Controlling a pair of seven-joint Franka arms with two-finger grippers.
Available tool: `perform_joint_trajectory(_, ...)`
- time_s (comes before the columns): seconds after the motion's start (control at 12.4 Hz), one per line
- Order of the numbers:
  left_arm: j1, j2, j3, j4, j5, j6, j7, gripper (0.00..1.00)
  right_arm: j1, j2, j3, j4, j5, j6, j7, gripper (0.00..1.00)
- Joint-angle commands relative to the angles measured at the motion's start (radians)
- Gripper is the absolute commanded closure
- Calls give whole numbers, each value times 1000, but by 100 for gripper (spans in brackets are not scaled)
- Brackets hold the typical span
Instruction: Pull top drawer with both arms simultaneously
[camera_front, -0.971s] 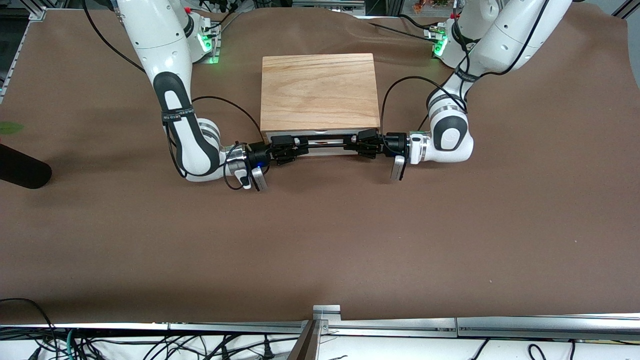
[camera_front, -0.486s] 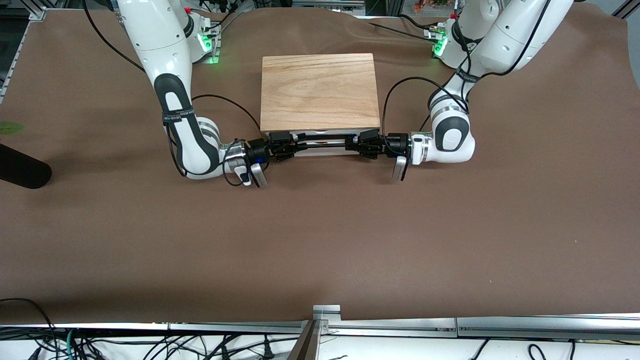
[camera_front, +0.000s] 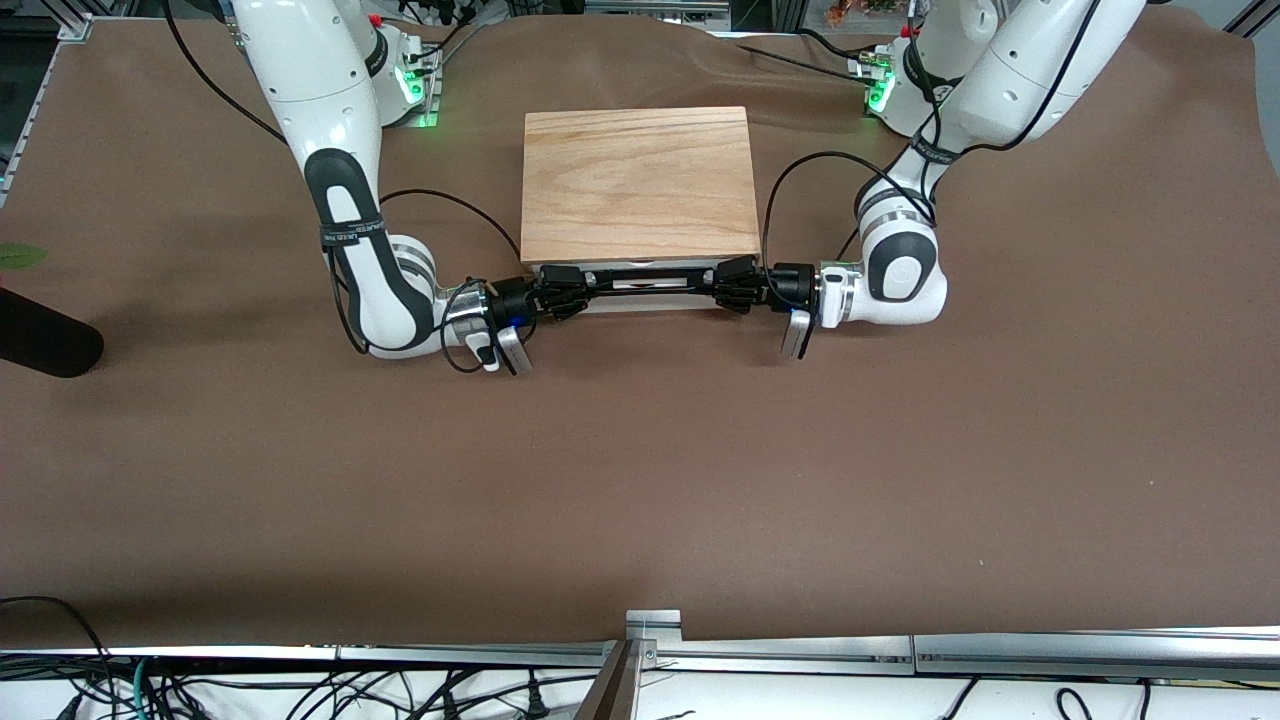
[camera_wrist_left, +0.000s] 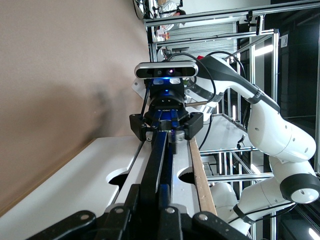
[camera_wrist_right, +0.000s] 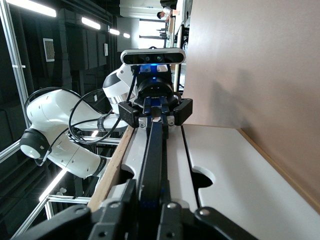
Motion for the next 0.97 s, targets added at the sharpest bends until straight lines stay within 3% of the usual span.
perform_joint_trajectory(0.0,6,-9,-7,-24,5,-21,39,100,-7,-8,1,-15,7,-23,-21,82)
perform_joint_trajectory(0.89,9,1,2,-17,10,-18,28,100,-55,9,0,57,8,-7,12,85)
